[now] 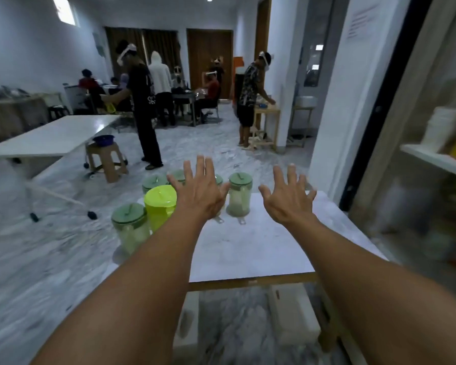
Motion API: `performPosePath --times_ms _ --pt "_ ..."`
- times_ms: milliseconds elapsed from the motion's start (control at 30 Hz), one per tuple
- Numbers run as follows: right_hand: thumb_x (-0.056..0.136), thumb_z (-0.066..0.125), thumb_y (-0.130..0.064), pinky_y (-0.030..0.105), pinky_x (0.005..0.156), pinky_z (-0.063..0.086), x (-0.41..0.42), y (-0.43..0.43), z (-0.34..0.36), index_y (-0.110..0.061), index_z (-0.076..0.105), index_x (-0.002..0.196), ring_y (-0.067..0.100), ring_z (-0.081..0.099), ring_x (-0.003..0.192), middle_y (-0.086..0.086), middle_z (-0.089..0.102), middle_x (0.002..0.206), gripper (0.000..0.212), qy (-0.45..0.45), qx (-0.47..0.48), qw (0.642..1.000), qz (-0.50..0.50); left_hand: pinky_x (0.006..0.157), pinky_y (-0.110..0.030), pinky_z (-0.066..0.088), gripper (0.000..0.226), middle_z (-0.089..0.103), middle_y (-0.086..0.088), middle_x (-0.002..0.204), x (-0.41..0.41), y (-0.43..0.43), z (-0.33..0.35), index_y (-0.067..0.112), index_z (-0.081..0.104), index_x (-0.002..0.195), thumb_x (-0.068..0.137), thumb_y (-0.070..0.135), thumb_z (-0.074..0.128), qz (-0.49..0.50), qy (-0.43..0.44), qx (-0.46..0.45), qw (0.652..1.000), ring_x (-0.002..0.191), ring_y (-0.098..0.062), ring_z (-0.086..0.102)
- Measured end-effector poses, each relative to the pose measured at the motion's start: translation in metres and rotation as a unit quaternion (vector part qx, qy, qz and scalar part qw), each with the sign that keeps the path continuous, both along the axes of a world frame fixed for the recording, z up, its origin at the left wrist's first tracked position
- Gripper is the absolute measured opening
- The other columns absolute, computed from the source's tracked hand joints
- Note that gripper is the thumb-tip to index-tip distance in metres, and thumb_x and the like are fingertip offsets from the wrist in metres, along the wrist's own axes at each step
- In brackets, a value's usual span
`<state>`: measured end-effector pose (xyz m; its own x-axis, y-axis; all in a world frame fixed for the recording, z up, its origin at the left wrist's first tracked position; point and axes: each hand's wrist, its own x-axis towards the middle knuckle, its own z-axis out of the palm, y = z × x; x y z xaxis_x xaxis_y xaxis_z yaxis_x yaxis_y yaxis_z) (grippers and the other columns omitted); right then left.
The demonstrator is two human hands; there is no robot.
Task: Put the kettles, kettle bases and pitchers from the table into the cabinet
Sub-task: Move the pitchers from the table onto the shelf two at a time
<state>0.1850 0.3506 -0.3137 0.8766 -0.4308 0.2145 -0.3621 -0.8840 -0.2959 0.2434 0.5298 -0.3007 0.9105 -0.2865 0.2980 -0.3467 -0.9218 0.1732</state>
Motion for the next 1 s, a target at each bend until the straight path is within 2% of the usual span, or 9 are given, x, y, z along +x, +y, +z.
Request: performPosePath --times_ms 167,267,367,467,600,667,800,900,1000 --pt "0.1 0.029 -0.055 0.064 0.113 0.014 0.062 0.042 -0.05 -0.025 0.01 0.155 0.038 0.006 0.149 0.006 0.001 0.165 0.065 0.06 0.027 0.995 0.078 0.111 -0.072 0.006 0.075 -0.002 -0.007 0.166 0.038 0.047 -0.049 0.013 0.005 0.157 0.1 0.055 0.03 0.107 0.056 -0.035 0.992 0.151 -0.035 -0.002" --pt "0.099 0.033 -0.053 0.06 0.11 0.025 0.09 0.072 -0.085 -0.017 0.022 0.15 0.038 0.023 0.143 0.008 0.015 0.161 0.064 0.097 0.078 0.984 0.124 0.112 -0.07 0.01 0.071 0.003 -0.018 0.163 0.05 0.071 -0.083 0.01 0.007 0.156 0.1 0.042 0.039 0.186 0.093 -0.088 0.974 0.15 -0.039 0.004" --pt "0.099 0.039 -0.05 0.05 0.107 0.034 0.112 0.112 -0.116 -0.009 0.031 0.146 0.035 0.033 0.138 0.012 0.028 0.155 0.063 0.126 0.152 0.962 0.186 0.112 -0.064 0.015 0.071 0.011 -0.021 0.159 0.057 0.103 -0.113 0.006 0.011 0.153 0.096 0.027 0.048 0.278 0.118 -0.152 0.941 0.146 -0.041 0.013" --pt "0.095 0.05 -0.049 0.041 0.1 0.04 0.128 0.157 -0.137 -0.007 0.039 0.14 0.034 0.045 0.13 0.014 0.043 0.144 0.062 0.119 0.243 0.938 0.217 0.111 -0.055 0.027 0.077 0.019 -0.02 0.156 0.065 0.132 -0.136 0.002 0.014 0.151 0.093 0.027 0.058 0.338 0.147 -0.262 0.892 0.141 -0.041 0.026" --pt "0.086 0.059 -0.059 0.04 0.09 0.046 0.15 0.197 -0.154 -0.008 0.046 0.121 0.035 0.055 0.115 0.014 0.057 0.124 0.064 0.082 0.349 0.917 0.173 0.104 -0.043 0.037 0.086 0.032 -0.019 0.152 0.085 0.155 -0.161 0.0 0.02 0.149 0.087 0.033 0.07 0.364 0.164 -0.369 0.839 0.135 -0.038 0.041" --pt "0.087 0.059 -0.058 0.038 0.087 0.045 0.162 0.203 -0.154 -0.009 0.053 0.116 0.035 0.057 0.111 0.013 0.062 0.118 0.057 0.048 0.391 0.91 0.13 0.101 -0.04 0.039 0.082 0.042 -0.018 0.147 0.098 0.159 -0.17 0.003 0.027 0.148 0.087 0.036 0.071 0.365 0.17 -0.407 0.82 0.133 -0.035 0.044" --pt "0.088 0.059 -0.053 0.042 0.094 0.049 0.18 0.207 -0.158 -0.015 0.066 0.11 0.032 0.061 0.106 0.009 0.07 0.11 0.045 -0.005 0.456 0.885 0.089 0.078 -0.033 0.041 0.051 0.062 -0.02 0.124 0.122 0.163 -0.186 0.002 0.054 0.127 0.095 0.041 0.058 0.364 0.18 -0.415 0.814 0.113 -0.037 0.058" --pt "0.083 0.055 -0.055 0.045 0.094 0.05 0.185 0.206 -0.162 -0.019 0.065 0.112 0.032 0.064 0.105 0.008 0.072 0.106 0.047 -0.012 0.46 0.883 0.092 0.071 -0.033 0.038 0.05 0.066 -0.025 0.11 0.131 0.163 -0.192 -0.004 0.063 0.11 0.097 0.043 0.052 0.356 0.196 -0.421 0.811 0.104 -0.04 0.061" --pt "0.086 0.056 -0.052 0.045 0.092 0.051 0.188 0.193 -0.163 -0.019 0.068 0.102 0.031 0.065 0.101 0.007 0.073 0.101 0.039 -0.008 0.454 0.887 0.083 0.066 -0.032 0.032 0.05 0.065 -0.031 0.096 0.132 0.159 -0.19 -0.009 0.064 0.089 0.095 0.04 0.056 0.32 0.208 -0.446 0.809 0.092 -0.045 0.06"
